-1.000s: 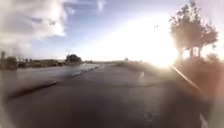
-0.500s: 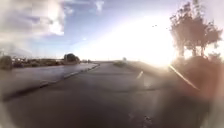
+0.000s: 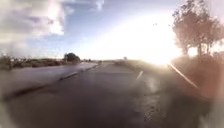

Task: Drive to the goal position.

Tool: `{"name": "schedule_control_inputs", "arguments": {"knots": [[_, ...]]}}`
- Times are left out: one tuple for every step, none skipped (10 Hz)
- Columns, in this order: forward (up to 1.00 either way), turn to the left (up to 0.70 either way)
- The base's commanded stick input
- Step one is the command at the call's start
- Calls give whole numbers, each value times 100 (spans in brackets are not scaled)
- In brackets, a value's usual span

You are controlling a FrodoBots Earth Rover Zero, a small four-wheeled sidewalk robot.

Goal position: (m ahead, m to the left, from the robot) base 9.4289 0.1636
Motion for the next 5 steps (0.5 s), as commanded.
{"name": "schedule_control_inputs", "arguments": {"knots": [[70, -3], [70, 0], [70, 0], [70, 0], [70, 0]]}}
